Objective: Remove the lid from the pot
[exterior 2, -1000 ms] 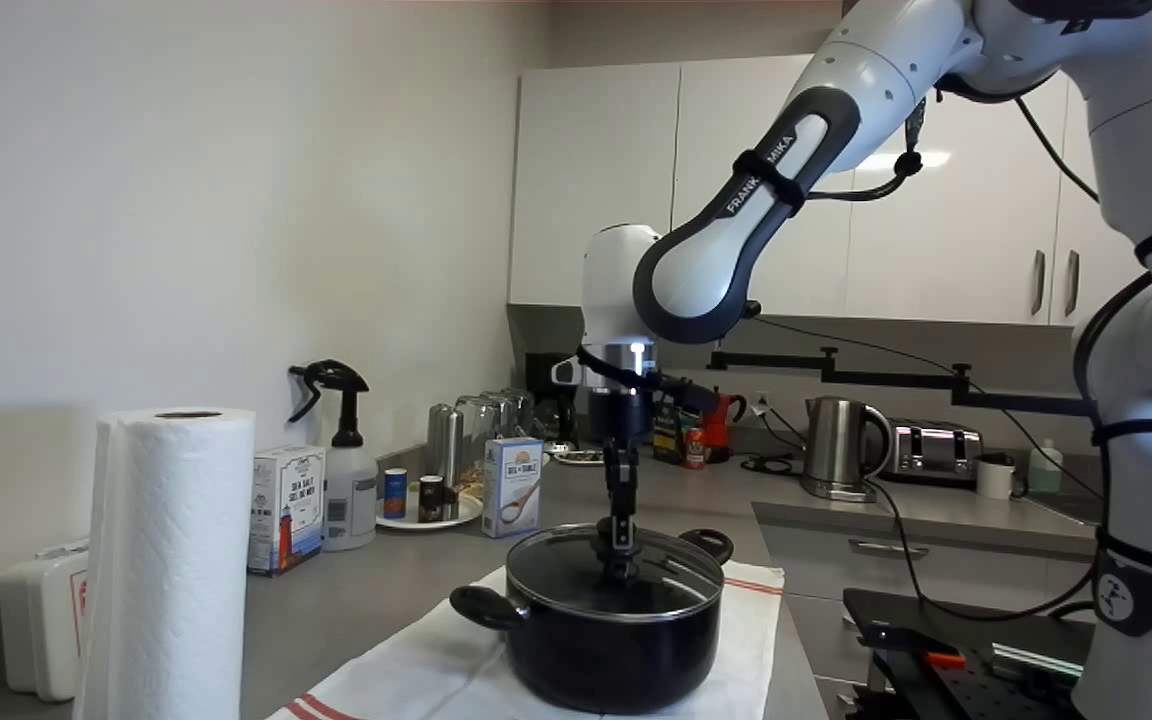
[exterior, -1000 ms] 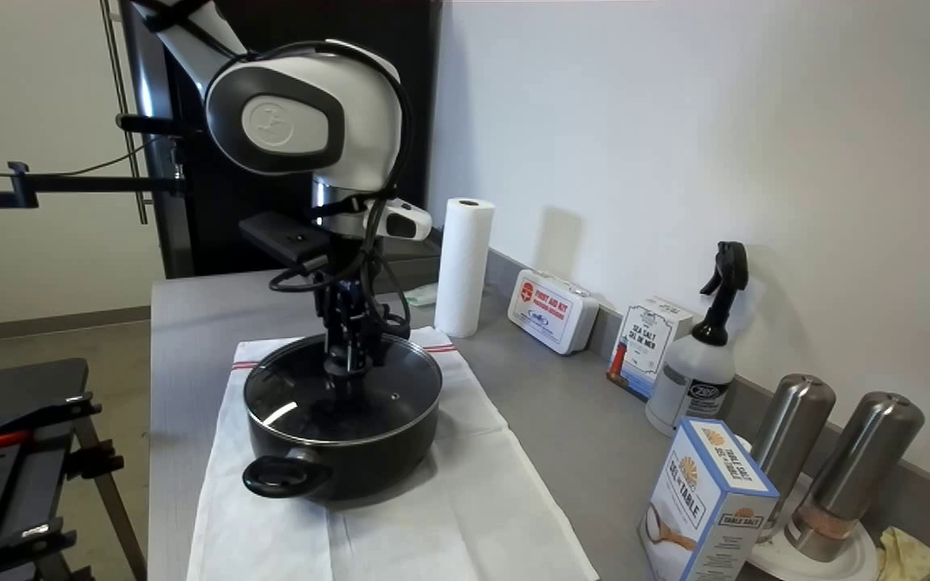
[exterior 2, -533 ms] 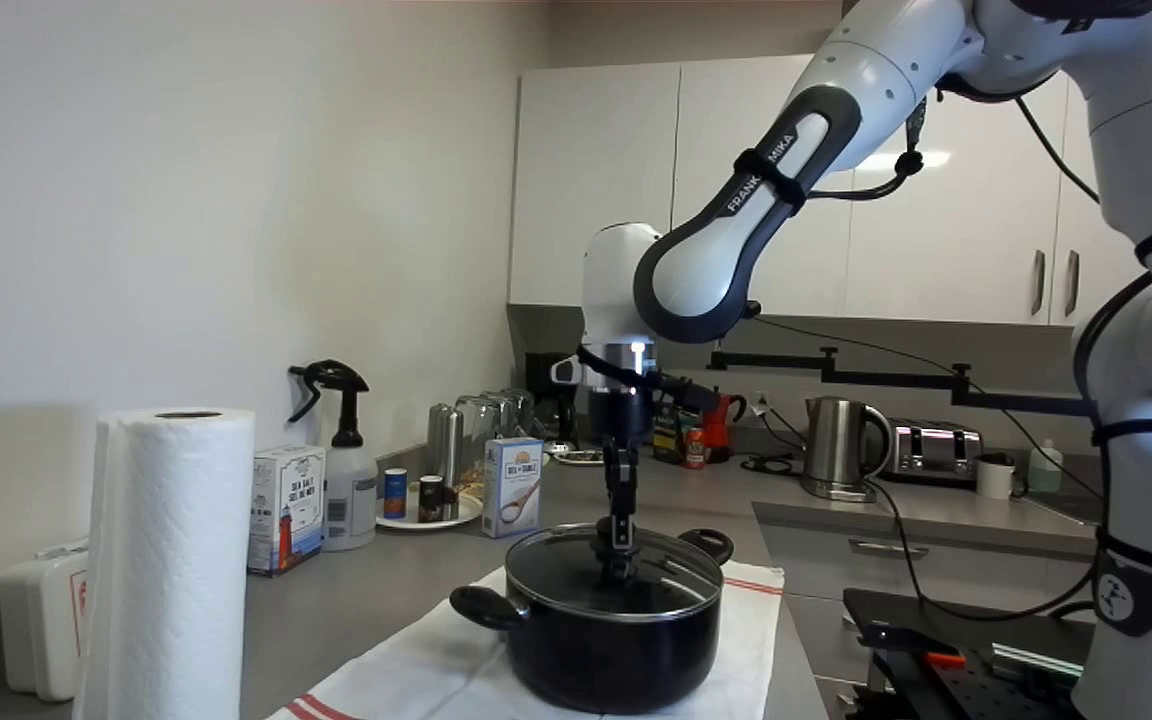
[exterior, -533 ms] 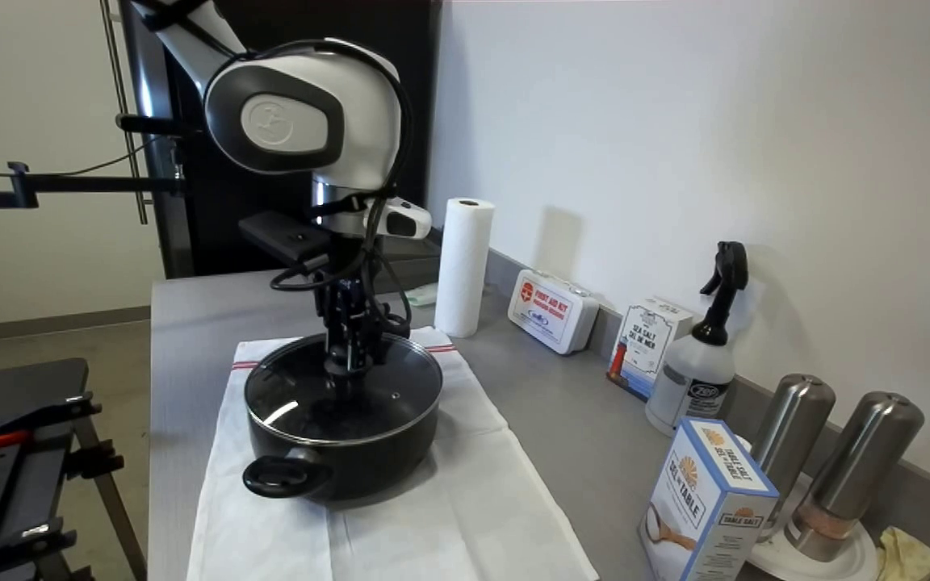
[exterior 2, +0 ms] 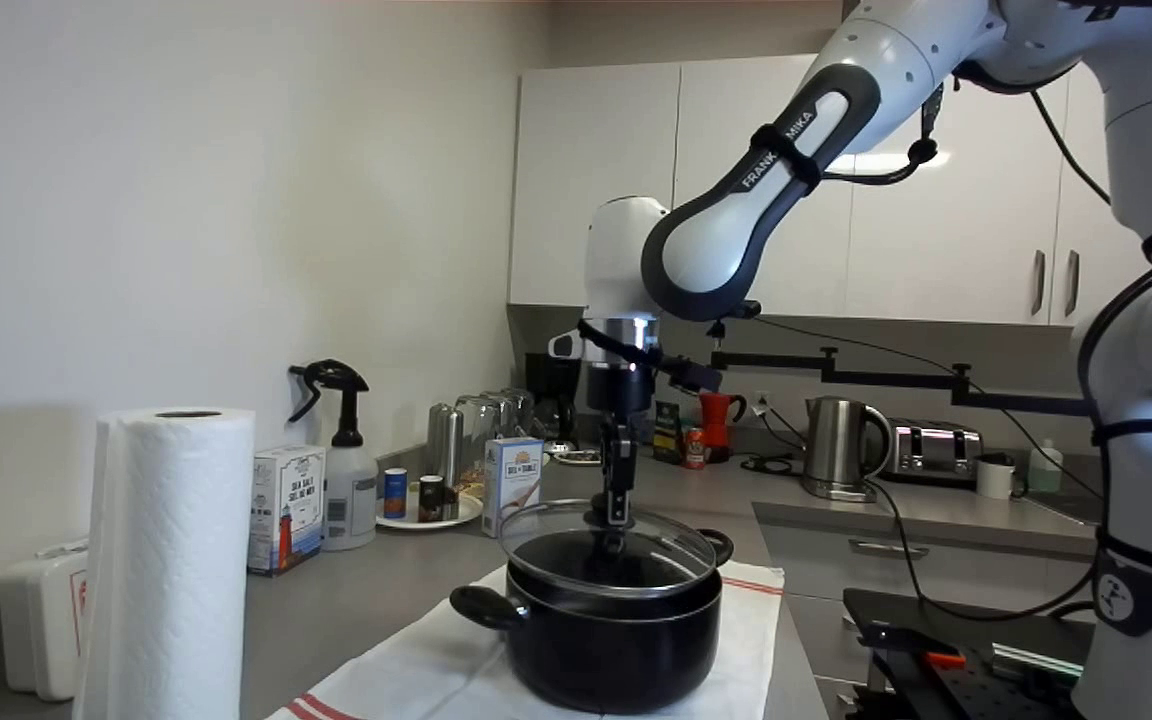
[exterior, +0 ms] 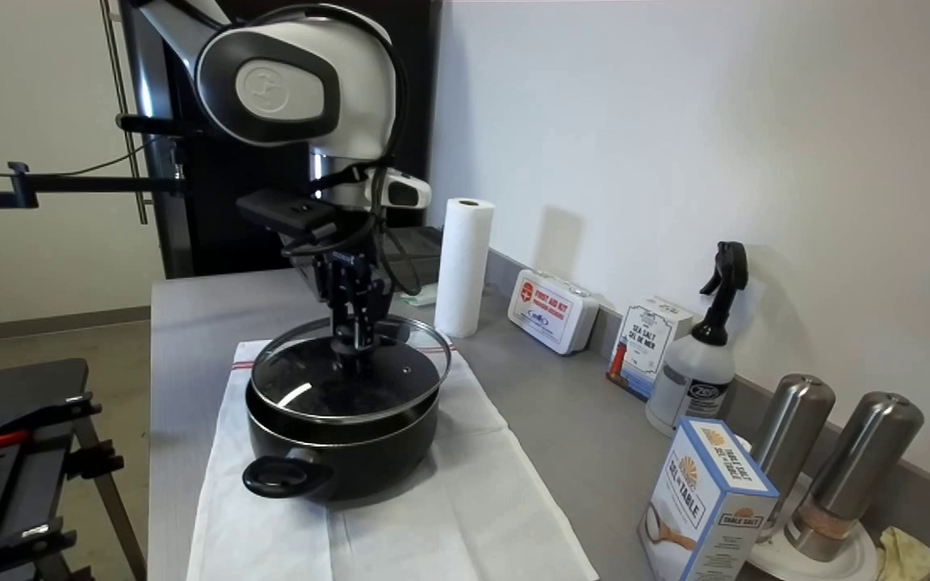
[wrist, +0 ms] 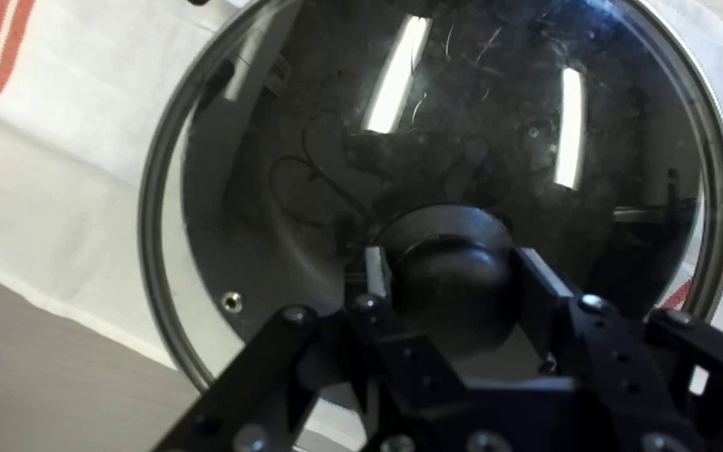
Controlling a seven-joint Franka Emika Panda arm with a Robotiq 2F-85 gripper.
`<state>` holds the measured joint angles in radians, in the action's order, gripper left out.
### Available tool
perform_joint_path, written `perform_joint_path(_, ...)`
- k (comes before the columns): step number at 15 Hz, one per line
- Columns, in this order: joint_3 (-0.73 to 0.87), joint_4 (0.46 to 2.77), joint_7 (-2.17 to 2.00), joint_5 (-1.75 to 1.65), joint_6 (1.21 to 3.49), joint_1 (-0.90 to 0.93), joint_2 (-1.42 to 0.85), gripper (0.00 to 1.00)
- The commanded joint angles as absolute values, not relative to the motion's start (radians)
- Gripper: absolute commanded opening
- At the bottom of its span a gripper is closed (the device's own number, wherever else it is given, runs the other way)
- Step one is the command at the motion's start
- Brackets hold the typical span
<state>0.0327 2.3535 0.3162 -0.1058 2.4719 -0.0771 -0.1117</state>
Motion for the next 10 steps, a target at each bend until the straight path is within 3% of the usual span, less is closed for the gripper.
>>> perform_joint_path(1,0.017,2.354,0.346,-0.125,2.418,-0.053,-0.048,0.25)
perform_joint_path(10,-0.082,2.287,0.422,-0.150,2.342,0.053,-0.079,0.25)
